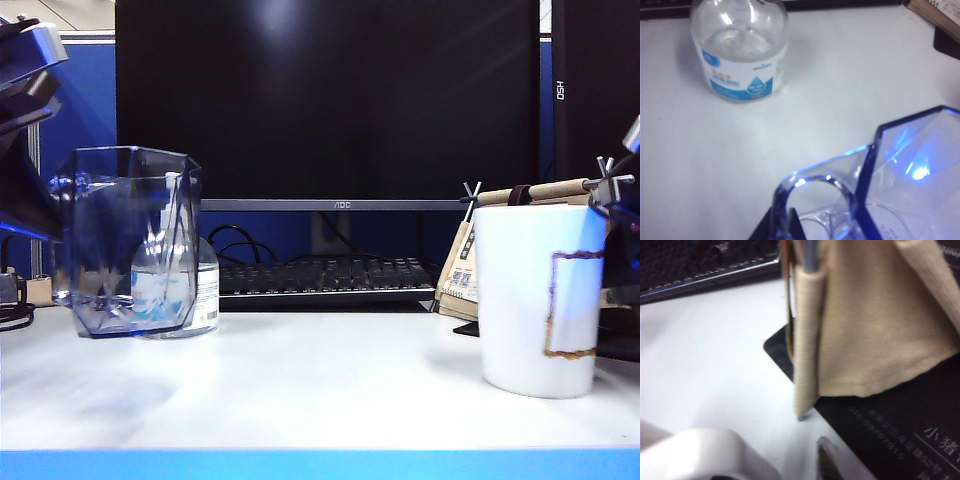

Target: Swap the positions of the transparent plastic cup and the white ceramic cup.

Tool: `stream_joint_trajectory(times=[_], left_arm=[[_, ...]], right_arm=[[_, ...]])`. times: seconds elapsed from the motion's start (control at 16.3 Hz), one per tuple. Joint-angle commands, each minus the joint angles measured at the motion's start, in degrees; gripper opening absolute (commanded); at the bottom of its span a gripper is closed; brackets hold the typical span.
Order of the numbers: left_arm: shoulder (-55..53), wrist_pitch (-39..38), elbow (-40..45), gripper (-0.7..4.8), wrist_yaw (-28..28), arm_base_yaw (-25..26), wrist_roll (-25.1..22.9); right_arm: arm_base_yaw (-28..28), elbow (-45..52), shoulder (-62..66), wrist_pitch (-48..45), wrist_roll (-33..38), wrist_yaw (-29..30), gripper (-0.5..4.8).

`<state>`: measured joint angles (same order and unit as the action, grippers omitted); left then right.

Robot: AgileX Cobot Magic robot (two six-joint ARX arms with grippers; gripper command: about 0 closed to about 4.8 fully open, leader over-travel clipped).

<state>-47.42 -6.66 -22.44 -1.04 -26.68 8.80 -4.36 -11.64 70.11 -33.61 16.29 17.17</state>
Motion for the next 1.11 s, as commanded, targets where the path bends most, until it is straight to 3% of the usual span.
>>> stream_joint_trajectory(times=[0.06,0.18,0.43,0.49,1.11], left_arm=[[0.11,1.11,-0.39,-0.05,0.09,0.07,-0.90],[0.11,1.16,-0.39,-0.05,1.25,0.09,-1.44],[0.11,1.18,-0.39,-0.05,1.11,0.09,-1.49],[0.11,1.18,-0.39,-0.06,0.94,0.09,-1.49],[0.11,2.25,-0.39,-0.06,-4.33,0.09,-1.29]], right_arm=[[-0.04,-0.09,1.03,-1.46,-0.28,-0.55,1.33],[-0.04,-0.09,1.07,-1.46,-0.31,-0.55,0.87],[-0.04,-0.09,1.09,-2.49,-0.28,-0.72,0.45],[-0.04,-0.09,1.09,-2.73,-0.31,-0.72,-0.03],[-0.09,-0.15,0.68,-4.04,3.69,0.81,-0.07]])
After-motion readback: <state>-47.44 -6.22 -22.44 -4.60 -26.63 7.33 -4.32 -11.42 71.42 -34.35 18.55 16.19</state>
